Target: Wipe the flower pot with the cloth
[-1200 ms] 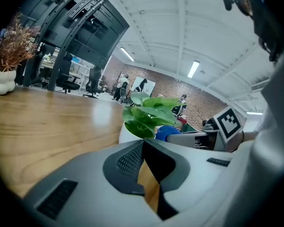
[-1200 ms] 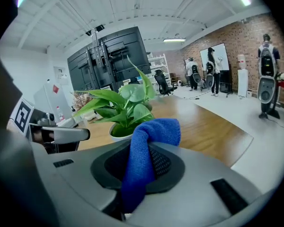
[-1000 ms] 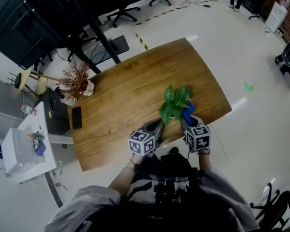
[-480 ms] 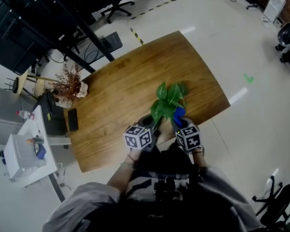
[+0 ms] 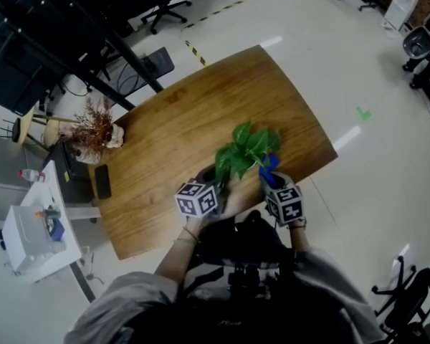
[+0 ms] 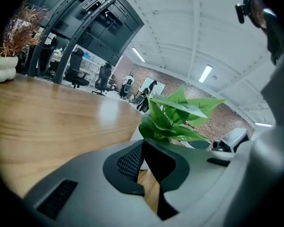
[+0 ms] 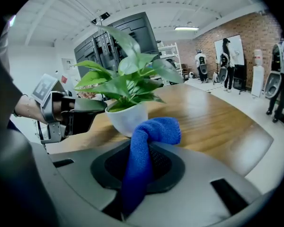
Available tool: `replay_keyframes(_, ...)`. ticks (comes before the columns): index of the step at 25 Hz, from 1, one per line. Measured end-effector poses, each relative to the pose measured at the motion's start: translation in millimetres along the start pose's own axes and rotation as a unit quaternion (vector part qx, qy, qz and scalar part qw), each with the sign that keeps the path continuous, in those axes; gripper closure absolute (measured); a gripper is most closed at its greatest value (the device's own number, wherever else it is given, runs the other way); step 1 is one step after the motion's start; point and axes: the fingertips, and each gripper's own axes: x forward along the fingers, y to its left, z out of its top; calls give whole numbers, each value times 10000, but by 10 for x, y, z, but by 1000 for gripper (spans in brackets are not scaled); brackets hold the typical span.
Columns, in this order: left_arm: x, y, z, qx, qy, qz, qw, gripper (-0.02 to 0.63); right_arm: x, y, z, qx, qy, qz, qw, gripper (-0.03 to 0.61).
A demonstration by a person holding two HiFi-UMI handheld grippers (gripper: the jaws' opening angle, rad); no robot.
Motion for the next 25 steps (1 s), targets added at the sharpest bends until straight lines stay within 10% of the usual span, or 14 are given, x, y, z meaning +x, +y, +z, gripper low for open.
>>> replay_keyframes(25,277,245,107,-18,-20,20,10000,609,174,524,46,-1062,196,791,9910,522)
